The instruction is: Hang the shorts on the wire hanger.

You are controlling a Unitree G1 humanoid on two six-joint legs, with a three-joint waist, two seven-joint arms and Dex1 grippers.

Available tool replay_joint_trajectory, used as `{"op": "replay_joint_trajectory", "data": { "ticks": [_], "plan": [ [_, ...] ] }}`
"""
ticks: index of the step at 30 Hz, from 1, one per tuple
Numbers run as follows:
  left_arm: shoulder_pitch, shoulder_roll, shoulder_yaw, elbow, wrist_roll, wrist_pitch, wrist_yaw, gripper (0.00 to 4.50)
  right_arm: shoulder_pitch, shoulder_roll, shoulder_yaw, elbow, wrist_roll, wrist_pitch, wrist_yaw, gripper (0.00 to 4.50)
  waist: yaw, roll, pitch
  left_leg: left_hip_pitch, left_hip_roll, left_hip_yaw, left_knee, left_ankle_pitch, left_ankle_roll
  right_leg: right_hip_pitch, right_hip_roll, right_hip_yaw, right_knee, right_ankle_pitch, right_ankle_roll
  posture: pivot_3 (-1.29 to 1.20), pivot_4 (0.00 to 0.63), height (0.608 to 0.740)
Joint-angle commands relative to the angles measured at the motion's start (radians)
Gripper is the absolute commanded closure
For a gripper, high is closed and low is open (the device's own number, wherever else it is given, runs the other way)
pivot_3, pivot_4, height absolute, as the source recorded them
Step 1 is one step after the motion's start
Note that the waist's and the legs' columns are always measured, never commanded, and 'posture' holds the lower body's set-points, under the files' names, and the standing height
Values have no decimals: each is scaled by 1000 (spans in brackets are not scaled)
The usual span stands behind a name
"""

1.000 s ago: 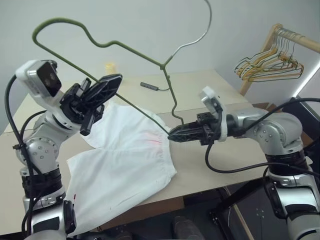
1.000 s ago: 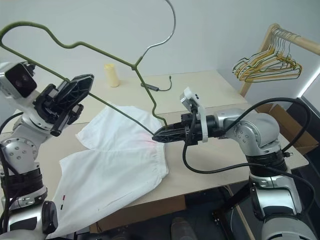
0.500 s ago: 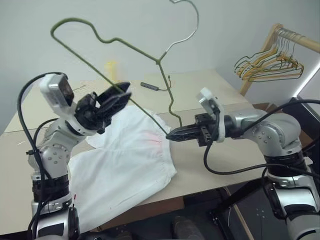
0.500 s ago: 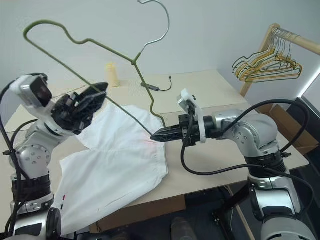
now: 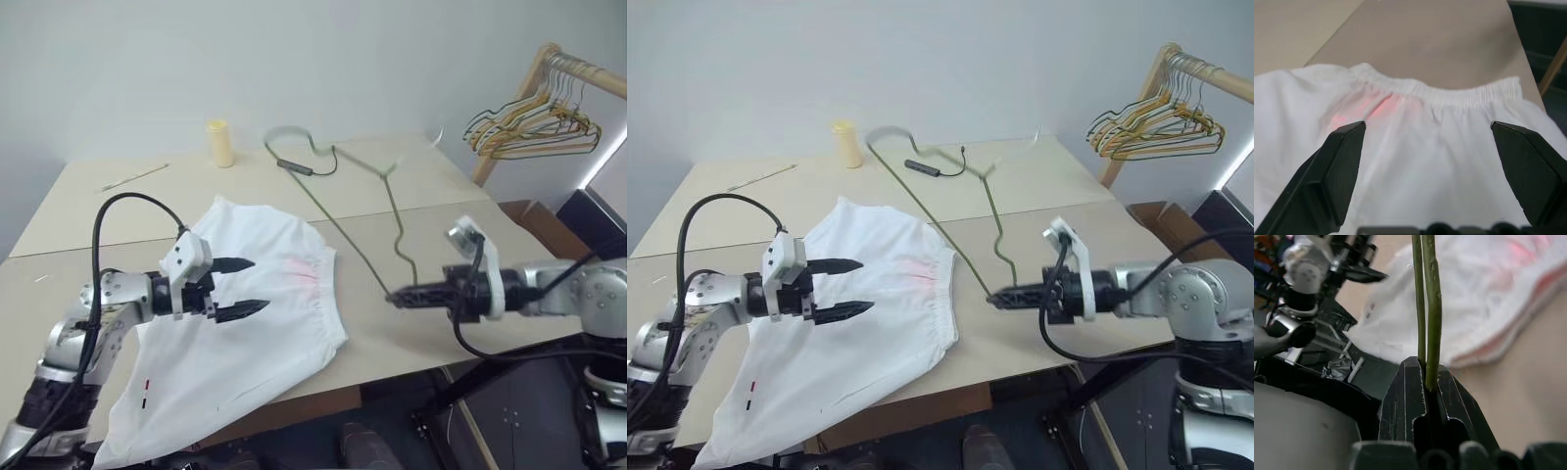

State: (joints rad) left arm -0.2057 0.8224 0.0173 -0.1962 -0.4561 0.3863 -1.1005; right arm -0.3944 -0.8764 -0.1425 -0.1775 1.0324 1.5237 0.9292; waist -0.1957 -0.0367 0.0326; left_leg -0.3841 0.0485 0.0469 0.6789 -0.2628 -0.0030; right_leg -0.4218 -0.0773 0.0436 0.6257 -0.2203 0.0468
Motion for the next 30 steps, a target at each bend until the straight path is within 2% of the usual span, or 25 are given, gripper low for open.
{"op": "replay_joint_trajectory", "data": {
  "ticks": [1, 3, 7, 11, 18, 30],
  "plan": [
    [13, 33, -10, -52, 23, -32, -38, 54, 62, -66, -25, 9, 5, 7, 35, 4500, 0, 0, 0, 0, 0, 0, 0, 0, 0, 0, 0, 0, 0, -1, 2, -203, 0, 740],
    [22, 38, -15, -65, 25, -32, -54, 54, 89, -99, -13, 54, 6, 5, 71, 4500, -1, 0, 0, 1, 0, 1, 0, 0, 0, 0, 0, 1, 0, -3, 5, -198, 0, 740],
    [30, 33, -21, -83, 35, -26, -55, 54, 90, -179, 80, 171, 0, 28, 190, 4500, -2, 0, 0, 2, 1, 2, 1, 0, 0, 1, 0, 2, 0, -4, 6, -192, 0, 740],
    [47, 34, -28, -98, 46, -25, -55, 54, 74, -212, 188, 269, -62, -2, 252, 4500, -5, 0, 0, 2, 1, 2, 0, 0, 0, 1, 0, 2, 0, -4, 6, -185, 0, 740],
    [75, 37, -16, -118, 49, -32, -55, 54, 50, -193, 307, 385, -163, -79, 324, 4500, -2, 1, 0, 2, 1, 2, 1, 0, 0, 1, 0, 2, 0, -4, 6, -169, 0, 740],
    [69, 22, -23, -98, 59, -28, -45, 54, -1, -123, 351, 428, -239, -138, 385, 4500, 11, 1, 0, 2, 1, 2, 1, 0, 0, 1, 0, 2, 1, -4, 6, -162, 0, 740]
  ]
}}
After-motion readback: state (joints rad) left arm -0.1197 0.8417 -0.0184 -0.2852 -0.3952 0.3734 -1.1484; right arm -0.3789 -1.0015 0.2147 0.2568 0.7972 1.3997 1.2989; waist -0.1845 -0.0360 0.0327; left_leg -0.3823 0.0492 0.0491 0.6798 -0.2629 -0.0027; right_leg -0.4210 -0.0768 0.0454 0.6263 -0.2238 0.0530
